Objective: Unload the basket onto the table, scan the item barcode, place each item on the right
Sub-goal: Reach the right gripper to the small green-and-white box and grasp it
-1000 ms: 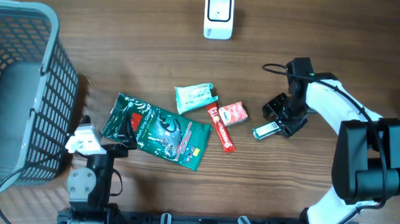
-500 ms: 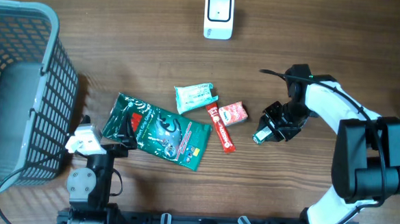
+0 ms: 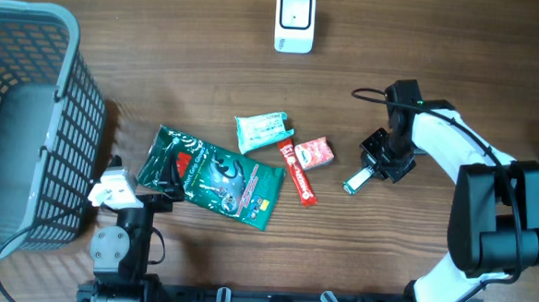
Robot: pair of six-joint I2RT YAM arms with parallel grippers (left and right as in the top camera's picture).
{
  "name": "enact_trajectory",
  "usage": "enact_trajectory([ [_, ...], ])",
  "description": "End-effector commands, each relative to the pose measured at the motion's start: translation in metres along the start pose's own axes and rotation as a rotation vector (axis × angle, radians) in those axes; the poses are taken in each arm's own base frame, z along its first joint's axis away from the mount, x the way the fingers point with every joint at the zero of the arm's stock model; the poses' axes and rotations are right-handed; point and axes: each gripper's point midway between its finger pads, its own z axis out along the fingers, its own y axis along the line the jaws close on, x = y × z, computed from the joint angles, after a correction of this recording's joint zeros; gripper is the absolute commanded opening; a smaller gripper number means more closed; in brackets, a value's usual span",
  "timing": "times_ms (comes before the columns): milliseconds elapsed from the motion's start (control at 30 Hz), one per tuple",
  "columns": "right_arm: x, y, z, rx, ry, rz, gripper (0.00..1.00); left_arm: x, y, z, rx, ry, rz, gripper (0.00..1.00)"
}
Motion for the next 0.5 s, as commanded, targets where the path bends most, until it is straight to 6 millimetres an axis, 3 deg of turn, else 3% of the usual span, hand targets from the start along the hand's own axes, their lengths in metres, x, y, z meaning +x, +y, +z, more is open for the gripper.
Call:
enact_trajectory([
  [0, 0.006, -0.012, 0.012, 0.053, 0.042, 0.045, 0.21, 0.003, -0.002, 0.000, 0.011, 0.004, 0.020, 1.00],
  [67, 0.025, -0.010, 0.010, 0.028, 0.139, 0.055, 0.18, 0.003, -0.002, 0.000, 0.011, 0.004, 0.020, 1.00],
  [133, 0.045, -0.006, 0.006, -0.003, 0.251, 0.073, 0.04, 0.003, -0.002, 0.000, 0.011, 0.004, 0.020, 1.00],
  [233, 0.069, -0.003, -0.002, -0.033, 0.381, 0.100, 0.04, 0.003, -0.002, 0.000, 0.011, 0.004, 0.020, 1.00],
  [333, 0.073, -0.005, -0.003, -0.021, 0.401, 0.114, 0.04, 0.003, -0.002, 0.000, 0.011, 0.004, 0.020, 1.00],
  [467, 0.080, -0.016, -0.006, 0.070, 0.422, 0.327, 0.04, 0.003, -0.002, 0.000, 0.011, 0.004, 0.020, 1.00],
])
